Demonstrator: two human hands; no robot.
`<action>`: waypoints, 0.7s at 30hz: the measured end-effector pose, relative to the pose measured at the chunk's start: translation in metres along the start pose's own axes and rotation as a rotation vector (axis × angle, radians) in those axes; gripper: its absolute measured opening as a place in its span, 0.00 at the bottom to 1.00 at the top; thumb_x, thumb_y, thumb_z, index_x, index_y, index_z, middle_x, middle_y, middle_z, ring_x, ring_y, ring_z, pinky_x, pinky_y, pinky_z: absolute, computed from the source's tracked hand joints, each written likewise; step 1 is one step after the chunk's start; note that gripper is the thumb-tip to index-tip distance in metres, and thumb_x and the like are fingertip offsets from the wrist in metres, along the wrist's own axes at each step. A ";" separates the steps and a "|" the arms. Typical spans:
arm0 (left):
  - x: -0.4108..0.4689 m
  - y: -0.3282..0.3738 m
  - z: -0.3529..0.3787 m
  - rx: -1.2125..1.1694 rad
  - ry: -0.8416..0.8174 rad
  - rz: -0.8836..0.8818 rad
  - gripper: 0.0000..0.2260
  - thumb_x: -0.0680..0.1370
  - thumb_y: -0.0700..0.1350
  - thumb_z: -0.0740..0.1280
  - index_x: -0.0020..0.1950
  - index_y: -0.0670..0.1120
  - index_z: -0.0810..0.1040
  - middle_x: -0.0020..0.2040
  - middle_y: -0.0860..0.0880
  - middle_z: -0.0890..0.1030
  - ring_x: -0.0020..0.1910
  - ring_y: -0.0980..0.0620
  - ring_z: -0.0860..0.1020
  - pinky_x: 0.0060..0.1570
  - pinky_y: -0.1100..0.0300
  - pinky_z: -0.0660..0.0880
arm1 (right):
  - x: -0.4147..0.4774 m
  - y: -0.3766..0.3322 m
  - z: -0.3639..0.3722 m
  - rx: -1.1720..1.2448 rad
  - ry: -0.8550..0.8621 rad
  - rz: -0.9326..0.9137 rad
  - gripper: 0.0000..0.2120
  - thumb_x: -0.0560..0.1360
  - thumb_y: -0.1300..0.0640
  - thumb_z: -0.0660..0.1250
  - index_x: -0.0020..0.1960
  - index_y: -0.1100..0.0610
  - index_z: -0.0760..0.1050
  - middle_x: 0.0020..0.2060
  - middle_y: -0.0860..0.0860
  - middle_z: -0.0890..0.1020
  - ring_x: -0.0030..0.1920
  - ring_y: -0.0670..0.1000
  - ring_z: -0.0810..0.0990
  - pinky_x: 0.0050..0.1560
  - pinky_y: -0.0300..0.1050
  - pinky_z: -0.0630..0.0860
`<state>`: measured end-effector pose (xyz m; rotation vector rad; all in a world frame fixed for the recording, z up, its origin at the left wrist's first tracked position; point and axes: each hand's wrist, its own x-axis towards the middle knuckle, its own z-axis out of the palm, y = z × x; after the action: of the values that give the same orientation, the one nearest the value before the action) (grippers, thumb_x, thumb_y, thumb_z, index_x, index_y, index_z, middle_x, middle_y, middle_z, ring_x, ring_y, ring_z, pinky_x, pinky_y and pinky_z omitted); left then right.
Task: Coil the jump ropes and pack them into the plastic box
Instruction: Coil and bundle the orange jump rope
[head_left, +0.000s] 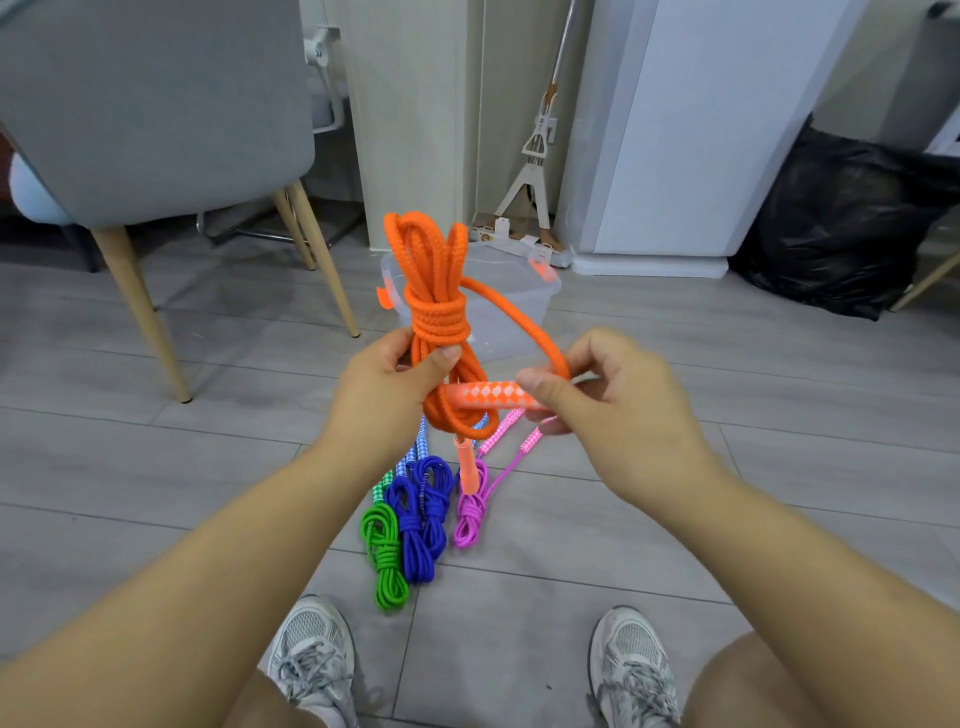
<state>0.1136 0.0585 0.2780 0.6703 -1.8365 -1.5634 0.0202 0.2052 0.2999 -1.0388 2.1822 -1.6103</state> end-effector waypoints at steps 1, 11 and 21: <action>0.000 -0.001 0.000 0.016 -0.004 0.014 0.06 0.77 0.41 0.66 0.42 0.50 0.78 0.28 0.56 0.78 0.26 0.64 0.72 0.29 0.72 0.69 | 0.002 0.002 0.000 -0.071 -0.074 0.035 0.11 0.70 0.49 0.71 0.37 0.53 0.73 0.33 0.52 0.83 0.37 0.53 0.83 0.43 0.57 0.80; -0.003 -0.015 -0.002 0.388 -0.093 0.121 0.03 0.73 0.52 0.68 0.44 0.54 0.78 0.38 0.53 0.81 0.37 0.58 0.79 0.39 0.61 0.76 | 0.012 -0.009 -0.005 0.012 -0.042 0.029 0.16 0.69 0.44 0.70 0.53 0.48 0.74 0.40 0.43 0.78 0.31 0.39 0.72 0.36 0.33 0.71; -0.004 -0.029 -0.001 0.917 -0.145 0.310 0.20 0.68 0.64 0.57 0.51 0.55 0.77 0.43 0.52 0.78 0.48 0.48 0.74 0.43 0.55 0.70 | 0.021 -0.006 -0.003 -0.111 0.052 0.043 0.04 0.71 0.50 0.68 0.43 0.50 0.78 0.33 0.50 0.80 0.32 0.48 0.78 0.34 0.46 0.73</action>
<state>0.1169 0.0559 0.2495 0.6066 -2.6095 -0.5231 0.0062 0.1925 0.3111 -0.9831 2.3352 -1.5294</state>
